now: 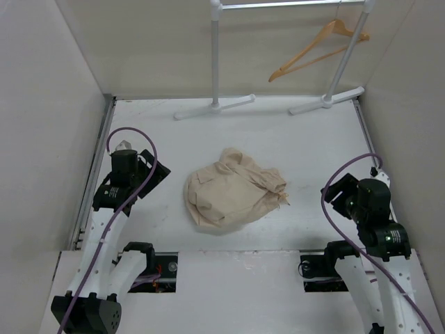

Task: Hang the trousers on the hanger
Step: Flatten out the trousers at the center of the board.

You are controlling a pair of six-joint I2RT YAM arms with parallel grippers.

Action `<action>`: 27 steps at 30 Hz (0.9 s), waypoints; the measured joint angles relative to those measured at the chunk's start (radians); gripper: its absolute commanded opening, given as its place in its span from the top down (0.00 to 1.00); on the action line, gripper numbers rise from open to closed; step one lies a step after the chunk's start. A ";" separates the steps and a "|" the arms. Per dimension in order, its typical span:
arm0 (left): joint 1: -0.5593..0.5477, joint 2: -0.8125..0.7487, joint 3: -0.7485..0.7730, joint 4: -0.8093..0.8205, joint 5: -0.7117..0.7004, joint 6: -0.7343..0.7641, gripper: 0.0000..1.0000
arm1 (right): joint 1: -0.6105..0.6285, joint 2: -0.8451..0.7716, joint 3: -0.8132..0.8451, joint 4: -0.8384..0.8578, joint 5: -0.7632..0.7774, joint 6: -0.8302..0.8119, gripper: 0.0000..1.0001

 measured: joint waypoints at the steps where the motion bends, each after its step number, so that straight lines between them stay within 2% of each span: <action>1: 0.000 0.001 0.000 0.000 0.003 0.000 0.32 | 0.000 0.000 -0.001 0.000 -0.001 0.000 0.35; 3: 0.001 0.000 0.001 0.000 0.007 0.000 0.35 | 0.000 0.000 -0.004 0.001 -0.002 -0.002 0.41; 5: 0.000 0.000 0.006 0.004 0.009 0.001 0.44 | 0.002 0.005 -0.005 0.001 -0.008 -0.005 0.53; 8: -0.002 0.001 0.018 0.021 0.012 0.003 0.80 | 0.012 0.019 -0.005 0.003 -0.021 -0.010 0.83; 9: -0.002 0.003 0.028 0.025 0.011 0.009 0.87 | 0.018 0.024 -0.005 0.004 -0.026 -0.012 0.92; 11: -0.002 0.016 0.060 0.031 0.007 0.023 0.89 | 0.039 0.042 -0.005 0.004 -0.040 -0.013 0.96; 12: -0.002 0.027 0.083 0.035 0.001 0.031 0.89 | 0.059 0.056 -0.002 0.004 -0.050 -0.015 0.94; 14: -0.016 0.065 0.142 0.043 -0.038 0.060 0.86 | 0.123 0.095 0.010 0.009 -0.058 -0.018 0.80; 15: -0.030 0.089 0.172 0.047 -0.066 0.078 0.82 | 0.168 0.120 0.018 0.019 -0.061 -0.019 0.66; 17: -0.086 0.150 0.232 0.060 -0.148 0.119 0.70 | 0.259 0.170 0.032 0.047 -0.056 -0.020 0.39; 18: -0.123 0.177 0.250 0.070 -0.187 0.136 0.62 | 0.307 0.198 0.039 0.064 -0.050 -0.023 0.31; 20: -0.193 0.220 0.255 0.084 -0.233 0.161 0.47 | 0.397 0.256 0.047 0.103 -0.040 -0.028 0.24; 22: -0.245 0.250 0.247 0.083 -0.249 0.167 0.40 | 0.475 0.325 0.061 0.138 -0.030 -0.035 0.18; 27: -0.305 0.264 0.187 0.085 -0.263 0.163 0.37 | 0.576 0.517 0.109 0.230 0.017 -0.095 0.17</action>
